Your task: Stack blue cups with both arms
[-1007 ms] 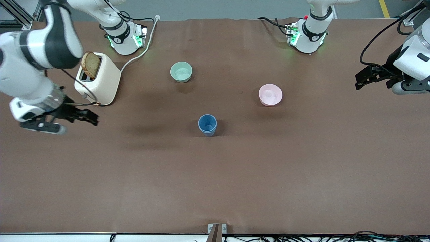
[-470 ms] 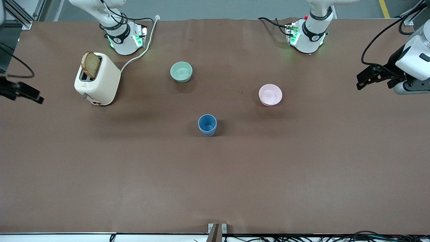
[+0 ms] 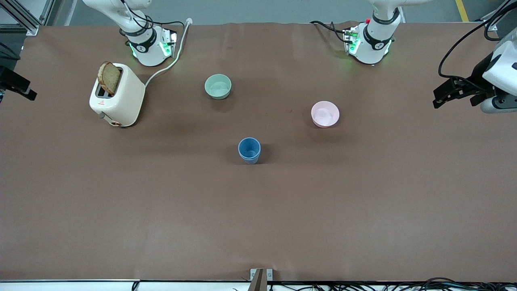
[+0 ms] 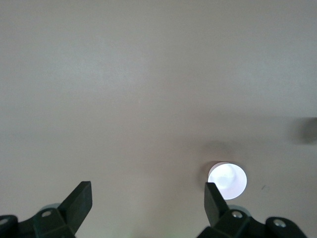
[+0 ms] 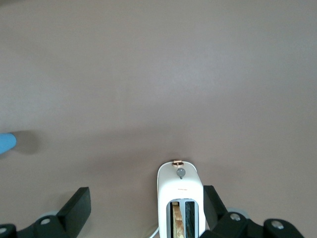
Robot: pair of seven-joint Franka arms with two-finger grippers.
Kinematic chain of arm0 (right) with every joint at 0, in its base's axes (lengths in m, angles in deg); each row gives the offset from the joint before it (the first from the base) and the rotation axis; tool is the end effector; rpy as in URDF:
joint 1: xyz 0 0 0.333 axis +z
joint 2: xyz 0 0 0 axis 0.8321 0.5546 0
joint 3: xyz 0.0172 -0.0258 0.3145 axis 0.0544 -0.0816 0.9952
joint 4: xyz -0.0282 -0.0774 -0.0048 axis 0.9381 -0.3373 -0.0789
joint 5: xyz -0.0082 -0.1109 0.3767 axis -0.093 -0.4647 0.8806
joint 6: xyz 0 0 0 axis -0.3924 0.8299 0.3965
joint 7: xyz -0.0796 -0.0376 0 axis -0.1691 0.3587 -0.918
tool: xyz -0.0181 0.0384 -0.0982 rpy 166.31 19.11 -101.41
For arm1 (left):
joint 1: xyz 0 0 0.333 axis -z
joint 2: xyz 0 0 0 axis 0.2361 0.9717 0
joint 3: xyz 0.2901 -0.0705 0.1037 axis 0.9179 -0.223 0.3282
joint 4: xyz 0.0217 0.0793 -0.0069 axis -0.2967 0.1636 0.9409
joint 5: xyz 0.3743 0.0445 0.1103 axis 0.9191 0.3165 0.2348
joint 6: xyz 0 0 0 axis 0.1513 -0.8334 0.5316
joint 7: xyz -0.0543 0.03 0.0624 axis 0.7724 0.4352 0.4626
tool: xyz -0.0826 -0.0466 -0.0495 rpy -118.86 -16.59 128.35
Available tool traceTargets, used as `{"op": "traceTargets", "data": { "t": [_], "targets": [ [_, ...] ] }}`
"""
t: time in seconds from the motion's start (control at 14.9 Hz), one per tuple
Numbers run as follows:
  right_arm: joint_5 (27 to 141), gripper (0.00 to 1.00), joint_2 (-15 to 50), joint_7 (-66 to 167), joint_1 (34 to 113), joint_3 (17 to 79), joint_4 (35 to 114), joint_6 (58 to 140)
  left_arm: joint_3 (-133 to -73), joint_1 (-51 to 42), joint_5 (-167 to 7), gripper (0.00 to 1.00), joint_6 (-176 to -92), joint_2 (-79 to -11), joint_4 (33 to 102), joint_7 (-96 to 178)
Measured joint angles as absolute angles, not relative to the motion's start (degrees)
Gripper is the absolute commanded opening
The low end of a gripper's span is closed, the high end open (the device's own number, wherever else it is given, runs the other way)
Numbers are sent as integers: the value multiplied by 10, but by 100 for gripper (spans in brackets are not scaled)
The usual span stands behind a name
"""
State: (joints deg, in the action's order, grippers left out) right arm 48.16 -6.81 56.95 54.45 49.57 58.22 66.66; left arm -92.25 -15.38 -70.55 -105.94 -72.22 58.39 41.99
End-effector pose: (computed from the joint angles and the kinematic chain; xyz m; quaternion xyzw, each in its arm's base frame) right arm 0.5319 -0.0534 0.6833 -0.9980 0.0620 -0.0127 0.0085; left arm 0.5428 -0.0528 0.6346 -0.9998 -0.0175 -0.0021 0.0087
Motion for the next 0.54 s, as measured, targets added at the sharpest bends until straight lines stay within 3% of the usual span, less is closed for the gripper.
{"op": "traceTargets", "data": {
  "t": [0.54],
  "targets": [
    [482, 100, -57, 569, 560, 504, 570, 629, -923, -154, -706, 100, -1059, -720, 573, 420]
  ]
}}
